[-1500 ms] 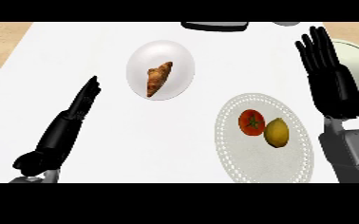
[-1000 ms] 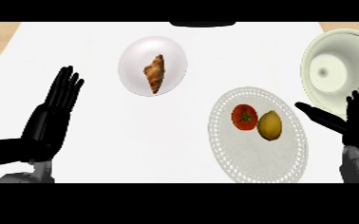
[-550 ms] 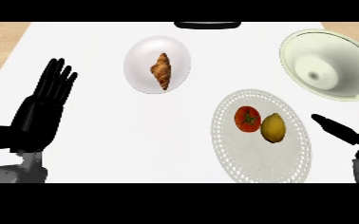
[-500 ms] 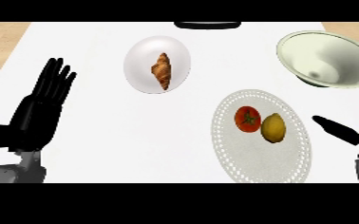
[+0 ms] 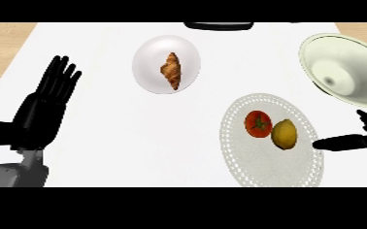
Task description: Pick the lemon from the placemat and place it in the bowl
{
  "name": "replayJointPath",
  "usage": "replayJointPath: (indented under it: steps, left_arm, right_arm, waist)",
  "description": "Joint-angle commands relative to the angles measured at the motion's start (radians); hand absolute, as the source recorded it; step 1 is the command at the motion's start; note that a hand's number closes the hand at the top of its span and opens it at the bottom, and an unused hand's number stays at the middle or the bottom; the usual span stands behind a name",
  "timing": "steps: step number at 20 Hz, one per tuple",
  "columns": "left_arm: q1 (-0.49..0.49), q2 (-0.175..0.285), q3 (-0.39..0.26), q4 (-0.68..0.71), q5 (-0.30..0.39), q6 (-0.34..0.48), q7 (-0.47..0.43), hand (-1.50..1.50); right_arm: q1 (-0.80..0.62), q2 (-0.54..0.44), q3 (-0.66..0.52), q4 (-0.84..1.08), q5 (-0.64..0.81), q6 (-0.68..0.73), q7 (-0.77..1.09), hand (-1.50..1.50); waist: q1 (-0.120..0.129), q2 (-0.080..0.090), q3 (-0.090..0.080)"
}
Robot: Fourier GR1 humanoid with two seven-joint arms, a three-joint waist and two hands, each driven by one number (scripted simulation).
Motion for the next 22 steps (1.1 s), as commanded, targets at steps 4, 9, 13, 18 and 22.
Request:
replayJointPath:
  steps: [4,9,13,18,22]
  left_arm:
    - [-0.059,0.007,0.027,0.031,0.014,-0.006,0.032,0.00]
    - [-0.034,-0.017,0.034,0.093,-0.016,-0.034,-0.029,0.00]
    - [-0.020,-0.024,0.031,0.028,-0.013,-0.025,0.005,0.00]
    - [-0.017,-0.036,0.038,0.016,-0.027,-0.010,0.015,0.00]
    - [0.017,-0.015,0.075,0.027,0.010,-0.056,0.019,0.00]
  right_arm:
    - [-0.282,-0.090,-0.016,-0.069,-0.221,0.323,0.405,-1.50]
    - [-0.304,-0.057,0.018,-0.065,-0.206,0.265,0.475,-1.50]
    - [-0.338,-0.006,0.032,-0.067,-0.210,0.229,0.509,-1.50]
    - [-0.298,0.039,0.088,-0.105,-0.167,0.160,0.514,-1.50]
    - [-0.215,0.044,0.140,-0.216,-0.054,0.054,0.519,-1.50]
  waist:
    - [0.000,0.000,0.006]
    - [-0.021,-0.002,0.007]
    - [-0.019,-0.004,0.007]
    - [-0.021,-0.005,0.007]
    - [-0.029,-0.008,0.006]
